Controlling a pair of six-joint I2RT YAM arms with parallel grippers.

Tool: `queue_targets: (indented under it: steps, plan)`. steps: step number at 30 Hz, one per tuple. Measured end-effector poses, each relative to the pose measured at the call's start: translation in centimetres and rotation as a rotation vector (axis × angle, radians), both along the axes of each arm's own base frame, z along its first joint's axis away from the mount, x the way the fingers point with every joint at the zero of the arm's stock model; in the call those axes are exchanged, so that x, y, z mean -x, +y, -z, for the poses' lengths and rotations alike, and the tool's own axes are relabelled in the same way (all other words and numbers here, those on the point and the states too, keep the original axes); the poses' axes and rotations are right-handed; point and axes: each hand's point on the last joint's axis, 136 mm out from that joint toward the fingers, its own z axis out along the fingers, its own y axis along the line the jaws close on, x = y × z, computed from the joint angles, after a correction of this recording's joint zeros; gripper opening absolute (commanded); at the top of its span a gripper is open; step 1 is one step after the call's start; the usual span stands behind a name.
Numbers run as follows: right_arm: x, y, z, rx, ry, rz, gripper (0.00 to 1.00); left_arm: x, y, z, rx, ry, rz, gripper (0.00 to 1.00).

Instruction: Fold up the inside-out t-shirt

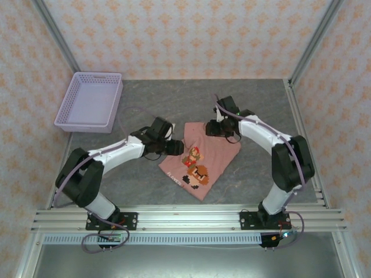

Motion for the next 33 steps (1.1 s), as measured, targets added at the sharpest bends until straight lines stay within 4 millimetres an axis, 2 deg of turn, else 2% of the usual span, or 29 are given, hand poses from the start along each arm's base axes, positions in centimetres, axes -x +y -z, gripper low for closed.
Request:
queue_targets:
  steps: [4, 7, 13, 17, 21, 28, 33]
  plan:
    - [2.3, 0.9, 1.5, -0.023, 0.054, -0.01, 0.46, -0.1, -0.3, 1.9, -0.041, 0.031, 0.055, 0.53]
    - [2.7, 0.9, 2.7, -0.014, 0.086, 0.001, 0.46, 0.2, 0.0, 3.4, -0.087, 0.071, 0.084, 0.51]
    - [2.4, 0.5, 4.6, 0.015, 0.116, 0.024, 0.45, 0.3, 0.2, 4.9, -0.132, 0.108, 0.115, 0.33]
    - [2.6, -0.2, 6.2, 0.035, 0.148, 0.051, 0.46, 0.5, 0.3, 5.0, -0.139, 0.114, 0.122, 0.19]
    - [2.7, -0.7, 6.7, 0.04, 0.158, 0.07, 0.45, 0.6, 0.4, 4.9, -0.141, 0.114, 0.126, 0.07]
    - [2.6, -0.8, 6.7, 0.043, 0.155, 0.083, 0.45, 0.6, 1.6, 3.2, -0.128, 0.079, 0.095, 0.0]
    - [2.5, -0.9, 6.9, 0.044, 0.158, 0.088, 0.45, 0.8, 2.6, 2.9, -0.14, 0.069, 0.07, 0.0]
